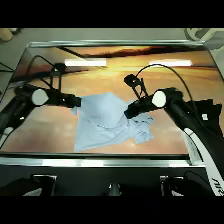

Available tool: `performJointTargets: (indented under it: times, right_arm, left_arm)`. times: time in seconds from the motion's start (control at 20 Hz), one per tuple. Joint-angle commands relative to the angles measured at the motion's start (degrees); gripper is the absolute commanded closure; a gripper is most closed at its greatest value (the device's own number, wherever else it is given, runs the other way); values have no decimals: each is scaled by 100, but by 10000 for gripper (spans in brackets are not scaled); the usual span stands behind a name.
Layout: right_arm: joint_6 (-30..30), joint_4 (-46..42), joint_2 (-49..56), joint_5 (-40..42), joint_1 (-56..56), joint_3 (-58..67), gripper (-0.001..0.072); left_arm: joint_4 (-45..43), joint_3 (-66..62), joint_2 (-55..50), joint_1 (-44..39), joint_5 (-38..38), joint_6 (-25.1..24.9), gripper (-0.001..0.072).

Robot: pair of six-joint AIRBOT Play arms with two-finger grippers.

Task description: Fold the shirts.

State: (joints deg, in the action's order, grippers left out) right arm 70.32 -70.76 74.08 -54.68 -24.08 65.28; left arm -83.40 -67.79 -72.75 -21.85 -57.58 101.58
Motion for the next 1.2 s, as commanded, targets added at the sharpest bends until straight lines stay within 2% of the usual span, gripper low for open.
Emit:
performJointTargets:
  times: [0.0,0.05,0.1,0.2,0.25,0.35,0.45,0.6,0.85,0.9,1.15]
  right_arm:
    - [275,1067,546,1130,2,-227,513]
    - [219,1008,527,1058,15,-155,280]
    - [-179,984,468,699,107,17,113]
    - [-1045,935,275,-496,669,463,93]
    - [-1364,935,155,-1126,1084,654,74]
    - [-1884,933,-94,-2378,2175,892,74]
    - [-1985,807,-221,-3283,3141,846,100]
    - [-1884,837,-282,-3200,3882,229,105]
    - [-2197,708,-271,-3156,3742,-1246,68]
    - [-2249,726,-271,-3123,3738,-1445,17]
    - [-2267,1110,-271,-2673,3738,-2017,19]
  left_arm:
    - [1226,131,-763,166,105,302,470]
    - [1340,122,-802,203,28,299,192]
    - [1333,68,-789,302,-214,142,18]
    - [1338,-114,-691,719,-1067,-796,23]
    - [1342,-136,-551,1021,-1451,-1102,24]
    - [1342,-13,-142,1611,-1961,-1388,25]
    - [1344,422,348,2068,-2057,-1403,31]
    - [1561,1759,1027,2317,-2013,-1419,31]
    - [2350,3753,1165,1910,-1102,-1484,32]
    - [2444,3956,1150,1808,-914,-1484,32]
    - [3169,4247,1145,1239,-203,-1482,34]
